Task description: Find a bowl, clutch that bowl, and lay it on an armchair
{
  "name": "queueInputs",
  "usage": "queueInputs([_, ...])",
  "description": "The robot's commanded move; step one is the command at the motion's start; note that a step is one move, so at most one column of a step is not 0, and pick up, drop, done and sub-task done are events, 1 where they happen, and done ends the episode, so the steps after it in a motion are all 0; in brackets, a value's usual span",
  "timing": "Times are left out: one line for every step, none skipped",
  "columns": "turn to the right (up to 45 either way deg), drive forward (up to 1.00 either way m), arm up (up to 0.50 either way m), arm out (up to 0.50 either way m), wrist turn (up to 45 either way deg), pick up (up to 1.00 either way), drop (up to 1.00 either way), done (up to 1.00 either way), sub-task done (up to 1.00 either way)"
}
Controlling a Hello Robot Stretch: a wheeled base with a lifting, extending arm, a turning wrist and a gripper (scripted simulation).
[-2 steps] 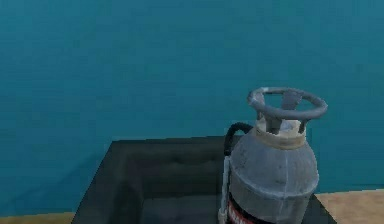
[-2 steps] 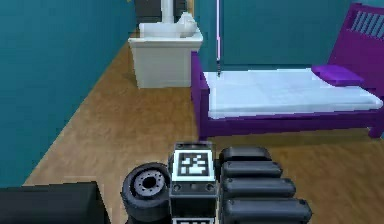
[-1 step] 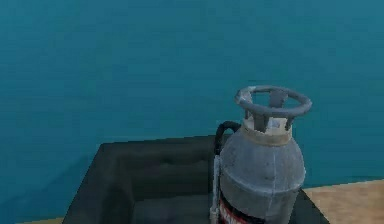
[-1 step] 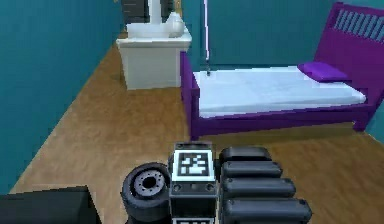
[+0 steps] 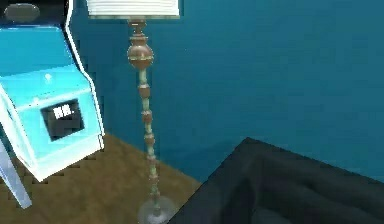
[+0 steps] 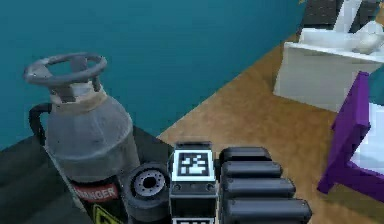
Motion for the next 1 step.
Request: queueInputs([-42.0, 0.0, 0.0, 0.0, 0.0, 0.0, 0.0, 0.0, 0.0])
